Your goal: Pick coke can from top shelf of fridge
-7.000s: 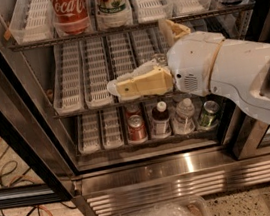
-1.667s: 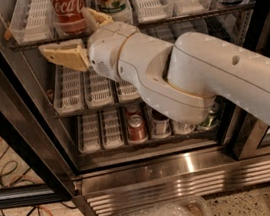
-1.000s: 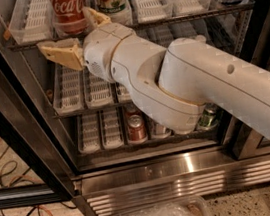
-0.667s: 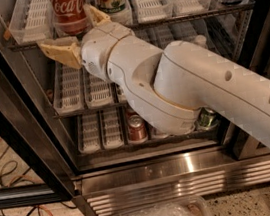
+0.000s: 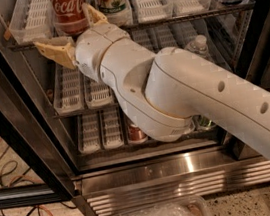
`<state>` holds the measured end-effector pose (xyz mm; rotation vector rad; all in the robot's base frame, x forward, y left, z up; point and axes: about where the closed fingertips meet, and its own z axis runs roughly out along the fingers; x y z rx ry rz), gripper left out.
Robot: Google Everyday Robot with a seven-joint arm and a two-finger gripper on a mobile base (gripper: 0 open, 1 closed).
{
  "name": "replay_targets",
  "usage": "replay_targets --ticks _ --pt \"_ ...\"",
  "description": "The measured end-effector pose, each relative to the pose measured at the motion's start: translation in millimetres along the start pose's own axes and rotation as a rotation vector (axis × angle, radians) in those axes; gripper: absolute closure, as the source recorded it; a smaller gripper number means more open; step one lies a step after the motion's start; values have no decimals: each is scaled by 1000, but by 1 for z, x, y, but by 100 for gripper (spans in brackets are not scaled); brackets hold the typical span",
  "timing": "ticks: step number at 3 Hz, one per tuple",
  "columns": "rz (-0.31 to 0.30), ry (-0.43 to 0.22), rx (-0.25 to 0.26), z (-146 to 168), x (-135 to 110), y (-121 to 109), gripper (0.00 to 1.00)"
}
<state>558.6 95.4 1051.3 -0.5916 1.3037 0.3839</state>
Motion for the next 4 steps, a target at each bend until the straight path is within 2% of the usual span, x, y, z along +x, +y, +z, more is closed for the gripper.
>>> replay_targets --ticks 1,2,3,4 --pt "1 -5 4 1 -1 0 32" --pt "14 -17 32 3 -1 -7 32" --pt "25 -23 68 6 2 -13 25" --pt "33 -20 122 11 11 -25 25"
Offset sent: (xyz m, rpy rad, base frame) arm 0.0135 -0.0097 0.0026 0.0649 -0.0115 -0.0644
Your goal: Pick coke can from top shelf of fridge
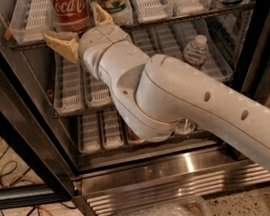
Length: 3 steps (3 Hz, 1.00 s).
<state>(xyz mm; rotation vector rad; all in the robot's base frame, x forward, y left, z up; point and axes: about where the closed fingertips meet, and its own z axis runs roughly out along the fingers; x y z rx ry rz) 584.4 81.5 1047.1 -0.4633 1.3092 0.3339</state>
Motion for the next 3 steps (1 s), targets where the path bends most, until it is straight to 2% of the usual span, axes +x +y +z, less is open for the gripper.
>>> replay_targets --ticks 1,2,3 --pt "2 -14 6 8 -2 -4 26" --pt "36 -38 43 54 -7 -26 27" --pt "37 -37 42 55 -8 -26 27"
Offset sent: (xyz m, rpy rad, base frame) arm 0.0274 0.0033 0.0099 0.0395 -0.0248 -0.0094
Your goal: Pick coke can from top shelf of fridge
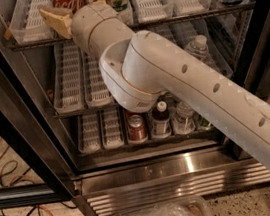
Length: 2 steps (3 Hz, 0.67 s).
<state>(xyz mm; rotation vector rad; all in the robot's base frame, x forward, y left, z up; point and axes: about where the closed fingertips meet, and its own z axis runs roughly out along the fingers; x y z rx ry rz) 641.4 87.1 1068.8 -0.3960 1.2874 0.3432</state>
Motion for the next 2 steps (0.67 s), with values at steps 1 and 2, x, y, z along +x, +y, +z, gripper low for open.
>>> replay_targets --ticks 1,2 --pt "1 8 -10 2 1 2 28" --pt "1 8 -10 2 1 2 49"
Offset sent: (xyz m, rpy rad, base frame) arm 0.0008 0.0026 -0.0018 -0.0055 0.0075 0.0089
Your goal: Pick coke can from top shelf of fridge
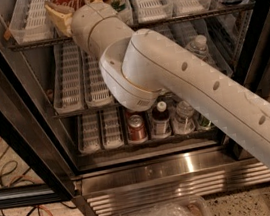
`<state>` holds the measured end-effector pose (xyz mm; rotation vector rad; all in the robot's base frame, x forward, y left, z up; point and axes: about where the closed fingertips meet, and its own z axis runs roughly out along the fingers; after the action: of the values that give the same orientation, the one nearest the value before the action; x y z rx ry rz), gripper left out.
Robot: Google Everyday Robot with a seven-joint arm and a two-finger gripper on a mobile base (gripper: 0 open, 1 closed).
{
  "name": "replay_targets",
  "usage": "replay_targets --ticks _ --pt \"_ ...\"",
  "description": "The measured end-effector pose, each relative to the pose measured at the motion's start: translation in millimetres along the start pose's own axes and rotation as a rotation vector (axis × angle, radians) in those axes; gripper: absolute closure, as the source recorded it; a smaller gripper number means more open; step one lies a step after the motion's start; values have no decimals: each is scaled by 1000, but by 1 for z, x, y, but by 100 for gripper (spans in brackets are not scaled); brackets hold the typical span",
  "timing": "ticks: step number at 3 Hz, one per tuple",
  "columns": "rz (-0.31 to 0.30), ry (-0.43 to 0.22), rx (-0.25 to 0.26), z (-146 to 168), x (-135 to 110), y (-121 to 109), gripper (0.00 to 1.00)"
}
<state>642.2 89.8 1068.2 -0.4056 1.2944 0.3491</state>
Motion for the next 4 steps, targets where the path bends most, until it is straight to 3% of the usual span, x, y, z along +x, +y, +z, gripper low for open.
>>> replay_targets --ticks 2,4 --pt "0 0 0 0 0 0 95" --pt "-4 -1 -3 0 -1 1 100"
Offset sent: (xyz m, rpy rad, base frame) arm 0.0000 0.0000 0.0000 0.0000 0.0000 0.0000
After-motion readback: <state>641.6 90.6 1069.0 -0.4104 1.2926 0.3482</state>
